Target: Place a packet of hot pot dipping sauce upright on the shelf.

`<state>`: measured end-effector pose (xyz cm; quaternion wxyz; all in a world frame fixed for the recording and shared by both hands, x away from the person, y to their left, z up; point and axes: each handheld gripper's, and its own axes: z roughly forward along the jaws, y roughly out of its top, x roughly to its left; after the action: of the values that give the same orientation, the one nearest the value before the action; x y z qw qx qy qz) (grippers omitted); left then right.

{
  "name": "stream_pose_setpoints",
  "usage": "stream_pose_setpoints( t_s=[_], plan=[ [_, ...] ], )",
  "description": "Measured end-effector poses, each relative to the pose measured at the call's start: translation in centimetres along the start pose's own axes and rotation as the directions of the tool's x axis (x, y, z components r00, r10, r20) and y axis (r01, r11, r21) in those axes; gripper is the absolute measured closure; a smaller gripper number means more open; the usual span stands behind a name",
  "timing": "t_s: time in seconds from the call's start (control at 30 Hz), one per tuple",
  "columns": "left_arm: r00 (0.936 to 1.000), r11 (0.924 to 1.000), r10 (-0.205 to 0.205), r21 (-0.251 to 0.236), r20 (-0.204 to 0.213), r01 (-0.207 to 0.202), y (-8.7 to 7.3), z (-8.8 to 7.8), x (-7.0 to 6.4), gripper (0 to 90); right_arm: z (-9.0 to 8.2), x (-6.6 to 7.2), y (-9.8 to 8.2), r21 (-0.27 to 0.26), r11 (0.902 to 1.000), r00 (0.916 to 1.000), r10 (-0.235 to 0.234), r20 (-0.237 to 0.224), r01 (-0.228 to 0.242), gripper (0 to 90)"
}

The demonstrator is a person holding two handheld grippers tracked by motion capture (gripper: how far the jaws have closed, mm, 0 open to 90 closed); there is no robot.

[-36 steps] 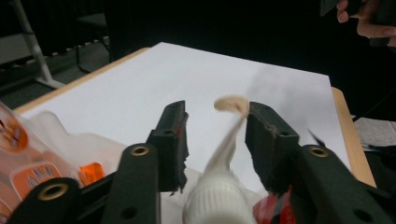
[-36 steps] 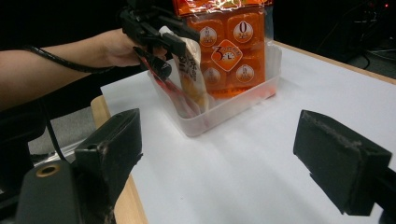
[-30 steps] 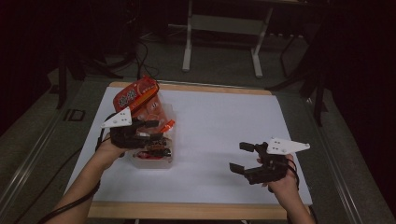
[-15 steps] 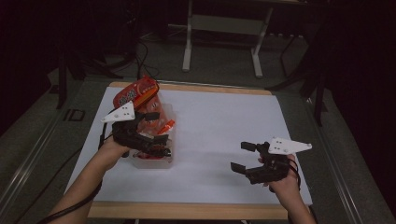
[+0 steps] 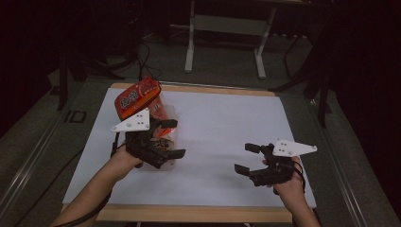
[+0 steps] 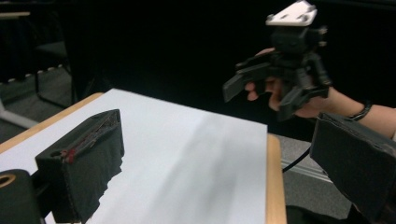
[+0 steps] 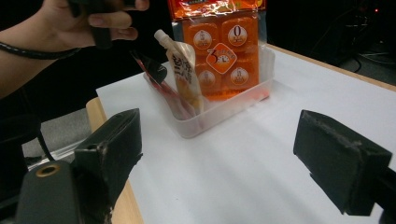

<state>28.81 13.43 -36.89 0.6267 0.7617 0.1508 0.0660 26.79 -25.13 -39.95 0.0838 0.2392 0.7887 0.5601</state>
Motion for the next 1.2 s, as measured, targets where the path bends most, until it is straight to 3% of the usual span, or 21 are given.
stream_pose_setpoints(
  t_s=[0.23, 0.4, 0.6, 1.2],
  plan=[
    [0.9999, 1.0, 0.009, 0.0, -0.005, -0.009, 0.0, 0.7, -2.0, 3.5, -0.2, -0.2, -0.2, 0.0, 1.0, 1.0, 0.004, 0.008, -0.004, 15.1],
    [0.9999, 0.9994, 0.007, 0.033, -0.012, -0.007, -0.7, 1.9, -3.9, 3.6, -0.1, -0.2, -0.5, 0.005, 1.0, 0.9998, -0.003, 0.02, 0.003, 15.0],
    [1.0, 0.999, 0.002, 0.044, 0.001, -0.002, -1.7, 2.4, -4.9, 4.1, -0.1, -0.1, -0.8, 0.011, 0.9997, 0.9993, -0.022, 0.031, 0.022, 15.0],
    [0.9997, 0.9945, 0.01, 0.104, 0.022, -0.012, -5.5, 4.1, -7.1, 4.4, 0.7, -0.3, -2.8, 0.031, 0.9993, 0.9995, -0.018, 0.025, 0.018, 14.8]
  ],
)
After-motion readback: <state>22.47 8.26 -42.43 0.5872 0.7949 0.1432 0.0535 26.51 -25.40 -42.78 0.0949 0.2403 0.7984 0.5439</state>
